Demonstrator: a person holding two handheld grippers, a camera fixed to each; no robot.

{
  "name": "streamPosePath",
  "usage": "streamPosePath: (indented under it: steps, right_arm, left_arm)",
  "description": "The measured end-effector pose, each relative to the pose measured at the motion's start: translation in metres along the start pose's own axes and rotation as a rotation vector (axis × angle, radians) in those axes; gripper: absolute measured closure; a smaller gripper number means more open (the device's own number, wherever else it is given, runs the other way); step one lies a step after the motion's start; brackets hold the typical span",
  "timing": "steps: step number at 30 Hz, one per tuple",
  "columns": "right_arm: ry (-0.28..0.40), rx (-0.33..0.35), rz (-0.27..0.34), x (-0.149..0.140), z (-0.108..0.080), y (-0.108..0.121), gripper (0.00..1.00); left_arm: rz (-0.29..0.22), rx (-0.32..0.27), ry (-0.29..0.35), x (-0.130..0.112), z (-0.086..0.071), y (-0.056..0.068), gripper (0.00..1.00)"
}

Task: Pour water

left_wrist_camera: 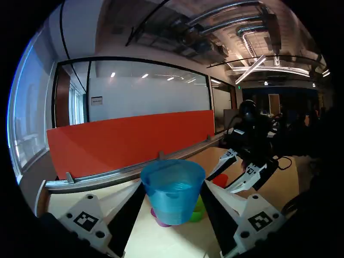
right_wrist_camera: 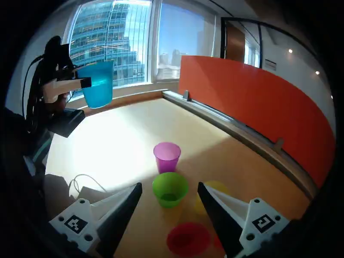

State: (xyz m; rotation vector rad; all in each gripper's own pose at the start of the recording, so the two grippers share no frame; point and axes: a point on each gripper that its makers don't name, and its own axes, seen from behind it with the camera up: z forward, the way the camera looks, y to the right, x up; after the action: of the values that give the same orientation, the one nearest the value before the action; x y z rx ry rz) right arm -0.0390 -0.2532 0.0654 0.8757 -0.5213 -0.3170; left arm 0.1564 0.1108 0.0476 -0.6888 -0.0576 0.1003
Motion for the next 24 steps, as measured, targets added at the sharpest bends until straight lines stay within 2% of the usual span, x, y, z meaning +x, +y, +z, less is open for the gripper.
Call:
streamPosePath:
  steps: [10,24]
  right_arm:
    - [-0.042,0.007,0.01,-0.011,0.021,0.001,0.0]
    - [-0.102,0.009,0.017,-0.028,0.041,0.002,0.0]
  left_arm:
    - [0.006,0.006,0.014,0.006,-0.005,-0.002,0.16]
    - [0.011,0.014,0.017,0.007,-0.009,-0.008,0.16]
